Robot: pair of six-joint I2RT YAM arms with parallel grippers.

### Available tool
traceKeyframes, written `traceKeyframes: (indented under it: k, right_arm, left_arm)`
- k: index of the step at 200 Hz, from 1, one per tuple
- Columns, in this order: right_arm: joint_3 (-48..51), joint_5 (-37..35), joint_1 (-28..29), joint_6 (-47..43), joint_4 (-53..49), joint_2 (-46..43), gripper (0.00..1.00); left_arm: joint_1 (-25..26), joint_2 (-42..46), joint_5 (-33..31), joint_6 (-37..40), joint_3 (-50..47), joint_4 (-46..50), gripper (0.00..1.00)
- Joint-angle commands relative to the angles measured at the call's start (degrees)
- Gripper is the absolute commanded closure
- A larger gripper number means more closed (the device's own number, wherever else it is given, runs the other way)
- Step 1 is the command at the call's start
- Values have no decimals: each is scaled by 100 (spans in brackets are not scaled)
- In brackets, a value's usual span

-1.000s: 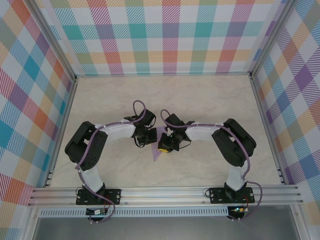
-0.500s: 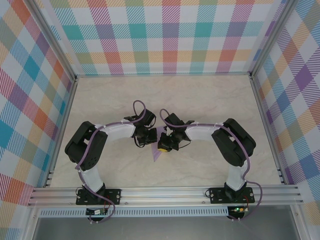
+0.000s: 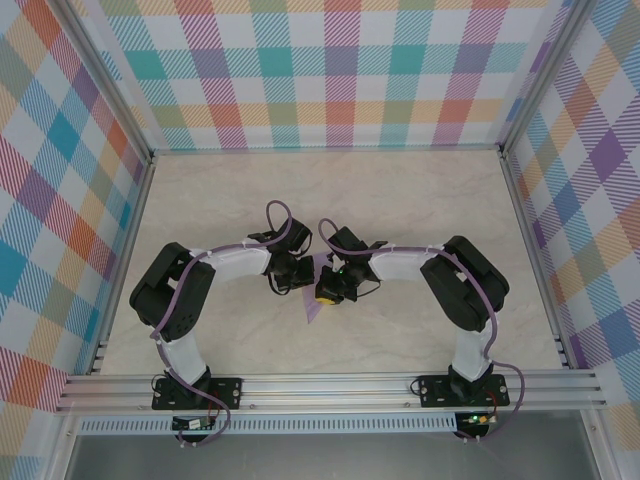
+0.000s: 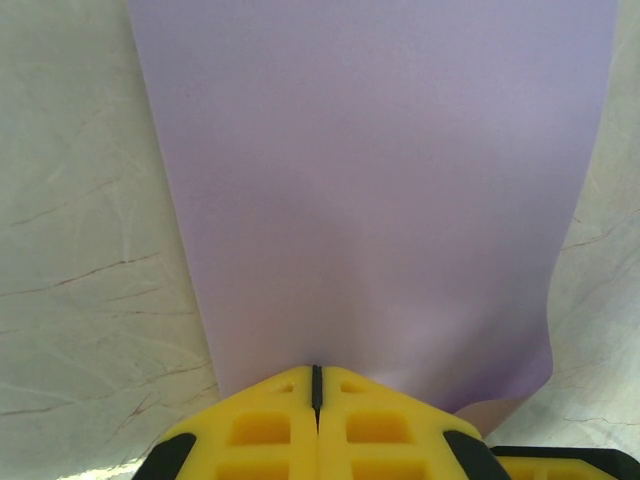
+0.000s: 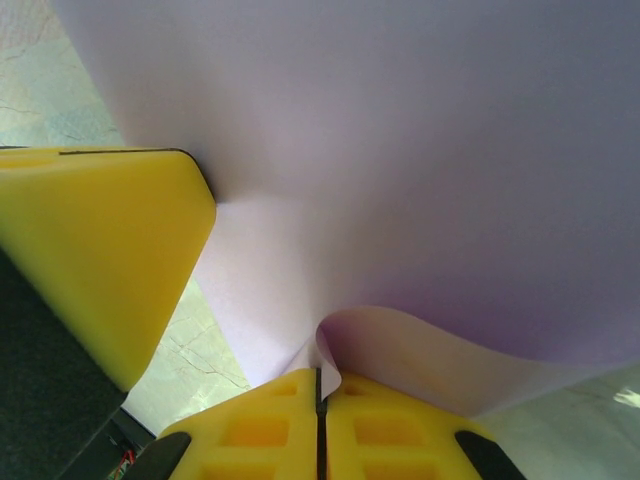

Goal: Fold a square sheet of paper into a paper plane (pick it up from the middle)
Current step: Third fold the triangle at the center of the table.

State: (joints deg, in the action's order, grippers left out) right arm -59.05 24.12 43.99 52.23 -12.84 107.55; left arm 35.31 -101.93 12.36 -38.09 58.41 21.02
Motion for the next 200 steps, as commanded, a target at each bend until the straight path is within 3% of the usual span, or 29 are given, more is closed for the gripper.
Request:
traceKeyframes:
  k: [1, 101, 155, 200]
  right_arm:
    - [-116, 55, 48, -82, 131, 109, 92]
    - [-108, -53, 48, -126, 12, 229, 90]
    - [-72, -138, 49, -109, -164, 259, 70]
    - [-81, -160, 48, -90, -176, 259, 53]
  left_arm:
    - [-42, -73, -6, 57, 22, 203, 96]
    - [-48, 26, -79, 42, 62, 309, 96]
    - [-560, 754, -364, -231, 27, 652, 84]
    - [-1002, 1246, -329, -304, -298, 705, 79]
